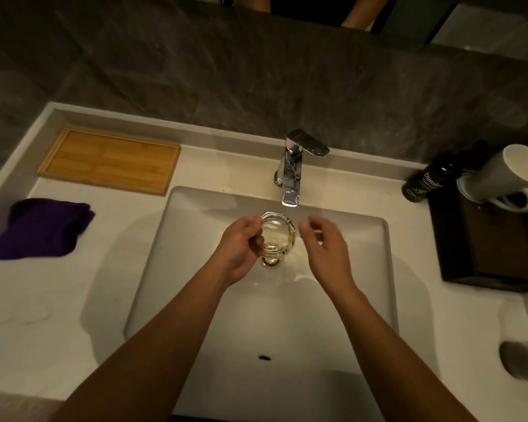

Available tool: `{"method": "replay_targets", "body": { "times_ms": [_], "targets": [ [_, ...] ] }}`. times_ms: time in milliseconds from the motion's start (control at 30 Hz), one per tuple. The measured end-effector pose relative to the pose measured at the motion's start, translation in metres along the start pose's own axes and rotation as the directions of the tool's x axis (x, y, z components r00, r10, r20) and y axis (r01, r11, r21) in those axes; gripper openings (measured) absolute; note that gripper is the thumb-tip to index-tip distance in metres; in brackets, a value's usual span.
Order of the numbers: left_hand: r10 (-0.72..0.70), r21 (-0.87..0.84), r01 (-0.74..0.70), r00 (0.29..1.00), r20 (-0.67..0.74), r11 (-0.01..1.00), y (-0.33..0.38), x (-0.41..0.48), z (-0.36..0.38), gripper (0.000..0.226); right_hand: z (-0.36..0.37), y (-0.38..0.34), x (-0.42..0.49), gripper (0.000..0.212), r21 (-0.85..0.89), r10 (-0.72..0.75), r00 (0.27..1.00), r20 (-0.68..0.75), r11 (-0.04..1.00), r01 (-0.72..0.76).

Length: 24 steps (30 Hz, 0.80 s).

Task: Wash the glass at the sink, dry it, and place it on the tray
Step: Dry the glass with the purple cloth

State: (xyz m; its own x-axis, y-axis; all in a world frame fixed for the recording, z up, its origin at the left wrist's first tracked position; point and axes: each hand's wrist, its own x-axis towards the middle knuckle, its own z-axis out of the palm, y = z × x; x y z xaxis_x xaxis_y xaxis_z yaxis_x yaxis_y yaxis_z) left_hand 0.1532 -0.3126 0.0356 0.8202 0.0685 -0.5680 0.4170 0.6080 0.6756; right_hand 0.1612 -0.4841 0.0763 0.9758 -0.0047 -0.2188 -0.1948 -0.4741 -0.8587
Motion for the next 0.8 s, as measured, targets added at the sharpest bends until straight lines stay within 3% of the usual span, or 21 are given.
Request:
{"method": "replay_targets", "body": {
  "times_ms": [100,200,333,433,800],
  "targets": [
    [0.021,-0.028,-0.020,0.999,0.049,0.999,-0.004,-0.007,-0.002,0.019,0.010,0.009,0.000,0.032,0.196,0.147,0.970,0.192,0.963,-0.185],
    [0.047,0.035,-0.050,0.996,0.081,0.998,-0.002,-0.013,-0.002,0.015,0.012,0.010,0.002,0.024,0.299,0.151,0.970,0.193,0.932,-0.205],
    [0.075,0.378,-0.109,0.992,0.103,0.919,0.008,-0.019,-0.010,0.018,0.007,0.014,0.009,0.027,0.265,0.114,0.972,0.203,0.950,-0.167],
    [0.113,0.534,-0.157,0.987,0.116,0.831,0.013,-0.022,-0.016,0.027,0.005,0.016,0.012,0.030,0.244,0.085,0.970,0.229,0.959,-0.142],
    [0.181,0.650,-0.187,0.981,0.077,0.736,0.014,-0.038,-0.014,0.031,0.004,0.015,0.017,0.036,0.238,0.059,0.957,0.283,0.962,-0.130]
  ]
}}
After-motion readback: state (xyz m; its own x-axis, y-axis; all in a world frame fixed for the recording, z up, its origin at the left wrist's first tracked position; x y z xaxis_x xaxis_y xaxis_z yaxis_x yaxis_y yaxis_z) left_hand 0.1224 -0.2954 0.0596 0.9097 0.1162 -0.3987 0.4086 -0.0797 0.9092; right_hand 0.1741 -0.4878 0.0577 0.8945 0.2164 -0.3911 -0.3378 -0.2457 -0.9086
